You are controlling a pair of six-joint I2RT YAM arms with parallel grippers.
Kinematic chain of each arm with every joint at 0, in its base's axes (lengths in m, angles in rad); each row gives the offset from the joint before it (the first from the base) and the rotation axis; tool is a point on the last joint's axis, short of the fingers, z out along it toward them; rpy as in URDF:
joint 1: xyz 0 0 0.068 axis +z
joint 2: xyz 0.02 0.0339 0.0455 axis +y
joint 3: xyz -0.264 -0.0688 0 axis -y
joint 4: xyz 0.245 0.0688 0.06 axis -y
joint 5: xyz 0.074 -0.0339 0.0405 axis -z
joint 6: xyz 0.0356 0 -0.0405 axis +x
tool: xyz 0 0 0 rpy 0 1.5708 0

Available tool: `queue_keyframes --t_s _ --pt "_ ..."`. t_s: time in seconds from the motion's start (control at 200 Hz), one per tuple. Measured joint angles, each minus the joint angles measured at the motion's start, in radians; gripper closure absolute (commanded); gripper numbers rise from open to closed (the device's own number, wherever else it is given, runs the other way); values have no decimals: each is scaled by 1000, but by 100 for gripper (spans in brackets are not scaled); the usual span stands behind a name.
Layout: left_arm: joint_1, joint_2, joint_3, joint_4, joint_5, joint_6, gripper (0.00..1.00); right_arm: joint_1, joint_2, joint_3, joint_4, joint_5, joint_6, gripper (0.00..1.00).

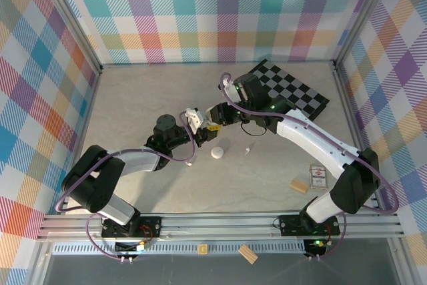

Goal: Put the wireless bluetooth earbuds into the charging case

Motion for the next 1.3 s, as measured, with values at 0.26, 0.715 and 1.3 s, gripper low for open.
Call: queue_keyframes --t_s 0.26,0.715,1.3 --pt "0 -18 0 0 0 0 74 0 0 -2 -4 -14 0 78" --pt "0 -36 -20 0 -4 27 75 -3 -95 -61 39 32 27 60" --pt "0 -60 -47 0 -10 60 74 -36 70 55 22 225 69 16"
